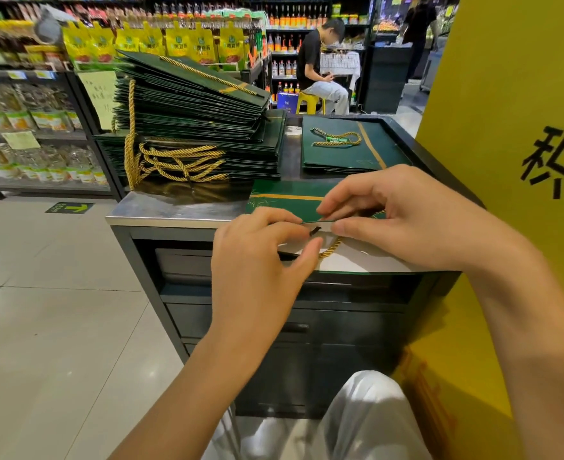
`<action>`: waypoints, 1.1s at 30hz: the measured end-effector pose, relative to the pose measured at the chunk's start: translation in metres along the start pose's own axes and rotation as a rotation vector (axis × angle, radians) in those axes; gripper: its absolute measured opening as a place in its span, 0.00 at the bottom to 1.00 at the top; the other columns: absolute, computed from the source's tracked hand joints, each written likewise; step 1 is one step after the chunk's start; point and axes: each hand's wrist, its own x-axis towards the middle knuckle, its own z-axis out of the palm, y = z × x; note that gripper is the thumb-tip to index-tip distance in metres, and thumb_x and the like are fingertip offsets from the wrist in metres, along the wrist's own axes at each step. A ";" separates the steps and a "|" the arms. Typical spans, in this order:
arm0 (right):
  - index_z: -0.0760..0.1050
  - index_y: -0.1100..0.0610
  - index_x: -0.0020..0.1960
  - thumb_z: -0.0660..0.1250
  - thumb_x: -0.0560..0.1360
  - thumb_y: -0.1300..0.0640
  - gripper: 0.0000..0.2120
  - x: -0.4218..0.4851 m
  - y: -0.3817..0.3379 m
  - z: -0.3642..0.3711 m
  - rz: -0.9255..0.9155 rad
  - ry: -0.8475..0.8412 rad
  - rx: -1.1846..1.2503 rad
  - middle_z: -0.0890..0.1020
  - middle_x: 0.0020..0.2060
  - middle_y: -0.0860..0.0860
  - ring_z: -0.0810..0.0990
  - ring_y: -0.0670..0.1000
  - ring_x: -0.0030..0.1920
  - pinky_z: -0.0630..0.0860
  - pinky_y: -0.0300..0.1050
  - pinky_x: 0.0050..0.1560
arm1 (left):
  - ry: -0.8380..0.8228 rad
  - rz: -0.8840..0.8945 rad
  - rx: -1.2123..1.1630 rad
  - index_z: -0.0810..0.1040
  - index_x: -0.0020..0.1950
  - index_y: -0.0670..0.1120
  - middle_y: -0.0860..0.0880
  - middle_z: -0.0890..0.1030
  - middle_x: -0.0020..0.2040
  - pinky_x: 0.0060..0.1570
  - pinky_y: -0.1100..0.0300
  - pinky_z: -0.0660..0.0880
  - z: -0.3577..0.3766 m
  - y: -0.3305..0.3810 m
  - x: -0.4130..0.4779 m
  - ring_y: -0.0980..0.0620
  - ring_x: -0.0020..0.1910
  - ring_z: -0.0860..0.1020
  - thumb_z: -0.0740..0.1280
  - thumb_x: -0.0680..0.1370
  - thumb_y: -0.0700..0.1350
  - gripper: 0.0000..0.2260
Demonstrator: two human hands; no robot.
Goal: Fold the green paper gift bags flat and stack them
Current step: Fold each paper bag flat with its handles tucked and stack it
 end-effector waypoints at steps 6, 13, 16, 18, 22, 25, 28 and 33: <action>0.82 0.50 0.55 0.73 0.77 0.58 0.08 -0.002 -0.001 -0.001 -0.015 0.007 0.032 0.86 0.43 0.40 0.84 0.40 0.47 0.78 0.35 0.45 | 0.009 -0.014 -0.062 0.81 0.41 0.47 0.55 0.80 0.46 0.46 0.41 0.77 0.006 0.002 0.001 0.49 0.47 0.80 0.70 0.74 0.46 0.04; 0.83 0.49 0.55 0.73 0.77 0.58 0.08 -0.002 0.003 -0.003 -0.018 0.015 0.047 0.86 0.44 0.41 0.85 0.46 0.47 0.80 0.45 0.49 | -0.055 -0.013 -0.204 0.75 0.40 0.46 0.57 0.82 0.52 0.52 0.41 0.77 -0.008 -0.002 0.001 0.54 0.53 0.81 0.68 0.72 0.45 0.04; 0.83 0.50 0.55 0.74 0.76 0.58 0.09 -0.003 0.004 -0.007 -0.008 0.024 0.074 0.87 0.43 0.42 0.85 0.46 0.46 0.80 0.38 0.46 | -0.129 -0.018 -0.271 0.76 0.41 0.44 0.57 0.82 0.56 0.57 0.50 0.78 -0.018 -0.006 0.000 0.57 0.60 0.80 0.66 0.72 0.46 0.05; 0.83 0.49 0.55 0.74 0.76 0.57 0.09 -0.004 0.004 -0.007 0.002 0.018 0.083 0.87 0.44 0.42 0.84 0.46 0.47 0.79 0.37 0.43 | -0.160 -0.031 -0.319 0.76 0.42 0.44 0.55 0.81 0.58 0.58 0.51 0.78 -0.025 -0.012 0.001 0.54 0.62 0.79 0.66 0.72 0.45 0.05; 0.83 0.48 0.56 0.75 0.75 0.57 0.11 -0.007 0.007 -0.005 0.013 0.031 0.109 0.86 0.45 0.40 0.84 0.43 0.49 0.77 0.32 0.45 | -0.173 -0.139 -0.361 0.75 0.52 0.50 0.54 0.77 0.64 0.64 0.54 0.73 -0.031 -0.019 -0.001 0.51 0.68 0.74 0.68 0.74 0.51 0.10; 0.83 0.48 0.57 0.76 0.73 0.59 0.13 -0.011 0.009 -0.001 0.013 0.057 0.119 0.86 0.48 0.40 0.84 0.42 0.52 0.78 0.35 0.54 | 0.026 -0.520 -0.378 0.70 0.62 0.51 0.51 0.76 0.61 0.55 0.66 0.76 -0.026 -0.014 -0.003 0.63 0.58 0.77 0.71 0.75 0.56 0.21; 0.82 0.43 0.57 0.77 0.73 0.55 0.15 -0.015 0.012 0.007 0.049 0.064 0.069 0.85 0.51 0.38 0.81 0.39 0.57 0.77 0.41 0.61 | 0.000 -0.957 -0.754 0.70 0.68 0.43 0.46 0.81 0.58 0.49 0.58 0.82 -0.023 -0.014 -0.001 0.52 0.54 0.84 0.71 0.79 0.50 0.22; 0.74 0.37 0.67 0.78 0.68 0.42 0.29 -0.021 0.011 0.016 0.112 0.024 -0.085 0.73 0.67 0.30 0.69 0.32 0.68 0.68 0.39 0.71 | -0.089 -1.092 -1.134 0.80 0.59 0.39 0.42 0.86 0.54 0.45 0.59 0.83 -0.025 -0.011 0.000 0.47 0.50 0.86 0.62 0.82 0.35 0.10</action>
